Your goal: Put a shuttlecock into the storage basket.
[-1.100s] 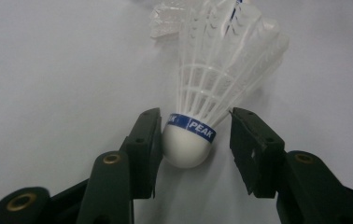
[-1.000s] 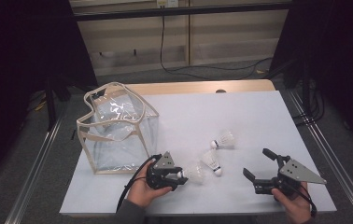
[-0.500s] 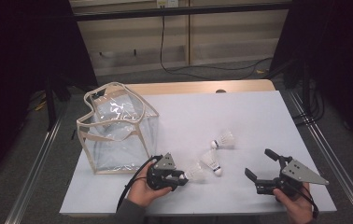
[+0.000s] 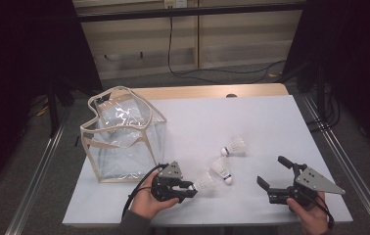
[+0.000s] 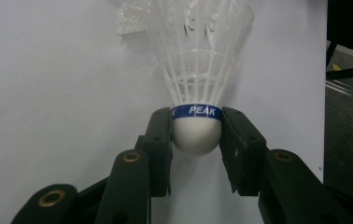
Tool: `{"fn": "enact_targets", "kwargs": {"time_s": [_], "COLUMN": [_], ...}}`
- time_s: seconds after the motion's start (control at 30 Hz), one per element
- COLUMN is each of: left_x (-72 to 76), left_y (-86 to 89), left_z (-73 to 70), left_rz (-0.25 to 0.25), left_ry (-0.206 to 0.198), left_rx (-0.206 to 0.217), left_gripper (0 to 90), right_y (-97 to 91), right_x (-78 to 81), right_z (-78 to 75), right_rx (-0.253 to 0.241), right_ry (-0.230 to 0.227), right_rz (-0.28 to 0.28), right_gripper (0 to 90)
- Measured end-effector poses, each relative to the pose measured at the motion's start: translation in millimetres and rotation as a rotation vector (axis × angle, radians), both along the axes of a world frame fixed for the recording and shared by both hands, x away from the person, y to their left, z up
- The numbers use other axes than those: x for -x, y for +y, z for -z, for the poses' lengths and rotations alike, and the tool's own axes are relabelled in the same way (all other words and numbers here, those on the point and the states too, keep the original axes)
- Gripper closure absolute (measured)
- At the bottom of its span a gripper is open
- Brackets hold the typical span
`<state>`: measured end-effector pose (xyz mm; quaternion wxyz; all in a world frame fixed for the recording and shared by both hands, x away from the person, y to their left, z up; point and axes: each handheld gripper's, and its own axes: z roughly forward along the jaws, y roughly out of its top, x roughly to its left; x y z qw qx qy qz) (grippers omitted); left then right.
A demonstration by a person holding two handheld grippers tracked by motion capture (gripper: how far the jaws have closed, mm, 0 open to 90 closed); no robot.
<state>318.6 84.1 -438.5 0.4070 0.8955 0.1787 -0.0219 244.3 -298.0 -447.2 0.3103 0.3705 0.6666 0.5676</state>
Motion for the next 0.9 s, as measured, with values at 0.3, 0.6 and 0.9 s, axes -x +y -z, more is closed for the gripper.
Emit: {"fn": "enact_targets", "kwargs": {"time_s": [0.3, 0.6, 0.9], "left_x": [2.0, 3.1, 2.9], "left_y": [4.3, 6.7, 6.7], "left_z": [-13.8, -30.8, -48.8], "left_rz": [-0.023, -0.044, -0.052], "left_ry": [0.031, 0.057, 0.074], "left_rx": [0.03, 0.036, 0.044], "left_gripper": [65.3, 65.4, 65.4], "right_y": [1.3, 3.5, 4.9], "right_x": [-0.4, -0.8, -2.8], "right_z": [0.6, 0.0, -1.4], "right_rx": [0.003, 0.009, 0.007], "right_ry": [0.003, 0.0, -0.005], "right_rz": [-0.003, -0.009, -0.016], "right_gripper": [1.9, 1.8, 1.8]}}
